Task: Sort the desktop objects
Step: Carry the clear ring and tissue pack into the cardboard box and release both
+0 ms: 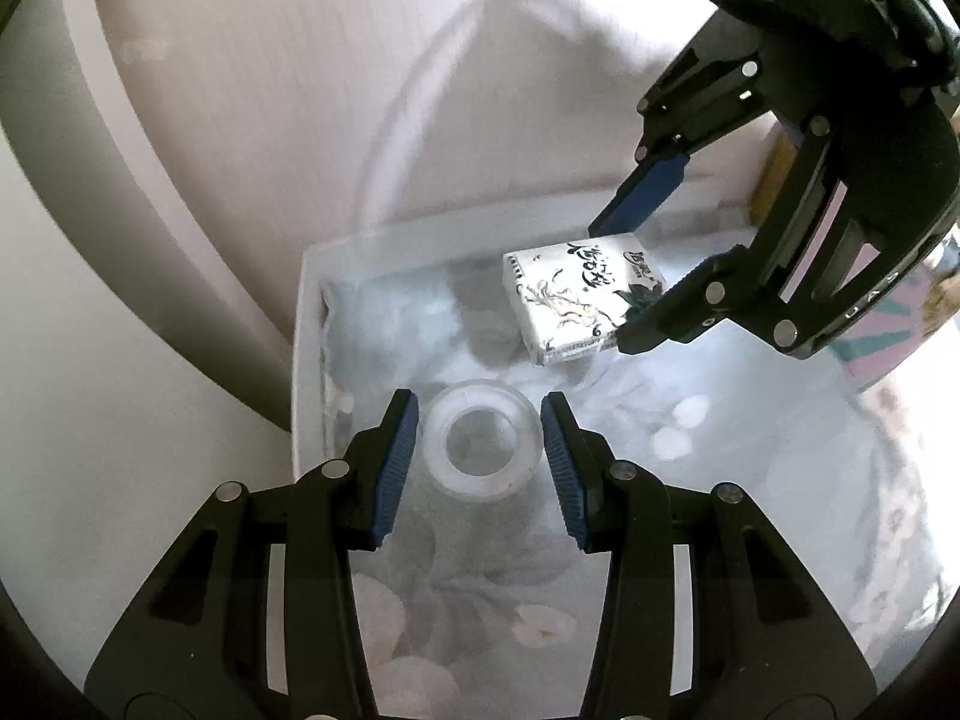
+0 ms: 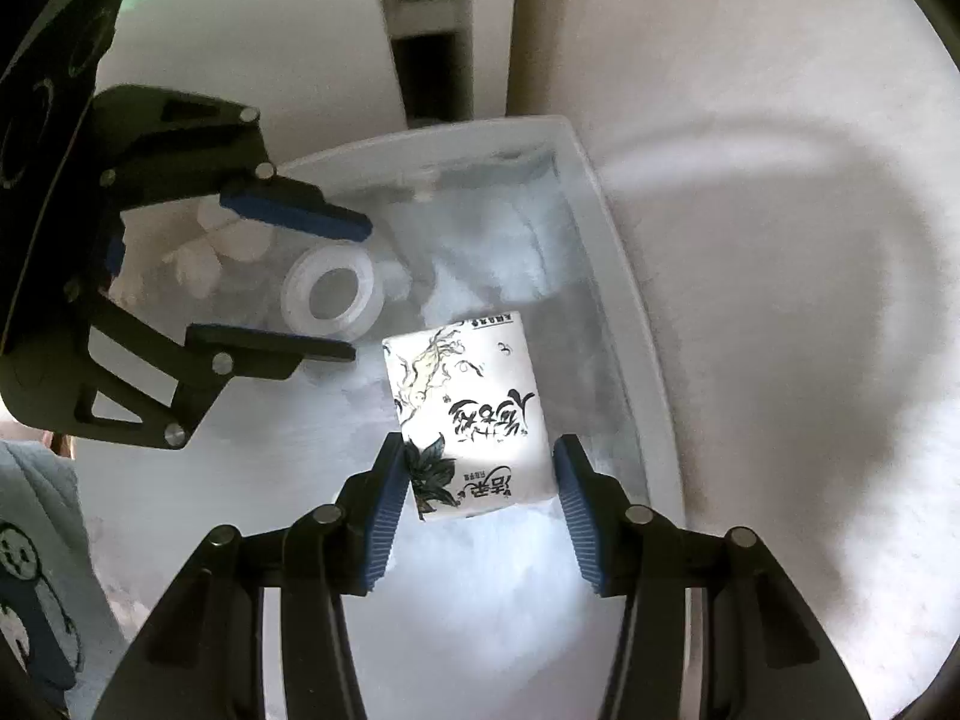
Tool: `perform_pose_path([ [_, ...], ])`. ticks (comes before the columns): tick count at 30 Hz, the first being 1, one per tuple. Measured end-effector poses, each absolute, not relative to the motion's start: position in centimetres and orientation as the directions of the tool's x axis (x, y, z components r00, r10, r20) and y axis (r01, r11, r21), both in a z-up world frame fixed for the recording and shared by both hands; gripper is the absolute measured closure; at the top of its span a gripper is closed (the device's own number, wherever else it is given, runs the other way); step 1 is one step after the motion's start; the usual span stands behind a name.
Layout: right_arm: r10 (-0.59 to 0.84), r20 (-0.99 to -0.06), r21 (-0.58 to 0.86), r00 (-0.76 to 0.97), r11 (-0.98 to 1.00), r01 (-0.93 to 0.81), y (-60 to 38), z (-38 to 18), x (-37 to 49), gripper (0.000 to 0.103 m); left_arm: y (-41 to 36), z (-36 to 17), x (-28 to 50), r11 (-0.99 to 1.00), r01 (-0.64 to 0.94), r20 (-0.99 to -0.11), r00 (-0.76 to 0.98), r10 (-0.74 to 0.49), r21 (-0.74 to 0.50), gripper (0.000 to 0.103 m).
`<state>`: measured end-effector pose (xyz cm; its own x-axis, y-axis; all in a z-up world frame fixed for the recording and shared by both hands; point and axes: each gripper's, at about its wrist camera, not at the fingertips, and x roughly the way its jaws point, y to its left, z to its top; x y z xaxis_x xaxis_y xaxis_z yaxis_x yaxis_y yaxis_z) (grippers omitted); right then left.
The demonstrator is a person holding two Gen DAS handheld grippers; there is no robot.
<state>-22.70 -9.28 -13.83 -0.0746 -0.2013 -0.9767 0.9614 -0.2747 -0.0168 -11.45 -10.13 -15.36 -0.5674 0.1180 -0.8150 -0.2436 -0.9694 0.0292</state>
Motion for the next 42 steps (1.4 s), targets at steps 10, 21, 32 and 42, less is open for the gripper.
perform_pose_path([
  [10, -0.293, -0.948, -0.011, -0.125, -0.364, 0.931, -5.1, -3.5, -20.7, 0.058, -7.0, -4.7, -10.6, -0.961, -0.276, -0.760, -0.630, 0.158, 0.030, 0.064],
  [21, -0.288, -0.921, -0.067, -0.263, -0.546, 0.835, 10.0, 5.2, -17.2, 0.058, 5.1, 3.8, -12.6, -0.902, -0.430, -0.692, -0.665, 0.280, 0.048, 0.063],
  [32, -0.238, -0.934, -0.018, -0.267, -0.715, 0.699, 21.9, 2.2, -16.7, 0.058, 18.3, -1.1, -14.3, -0.774, -0.631, -0.763, -0.521, 0.382, 0.044, 0.063],
  [42, -0.242, -0.944, 0.036, -0.225, -0.753, 0.657, 24.4, -1.8, -17.0, 0.058, 20.0, -3.4, -14.3, -0.750, -0.658, -0.816, -0.470, 0.335, 0.071, 0.063],
])
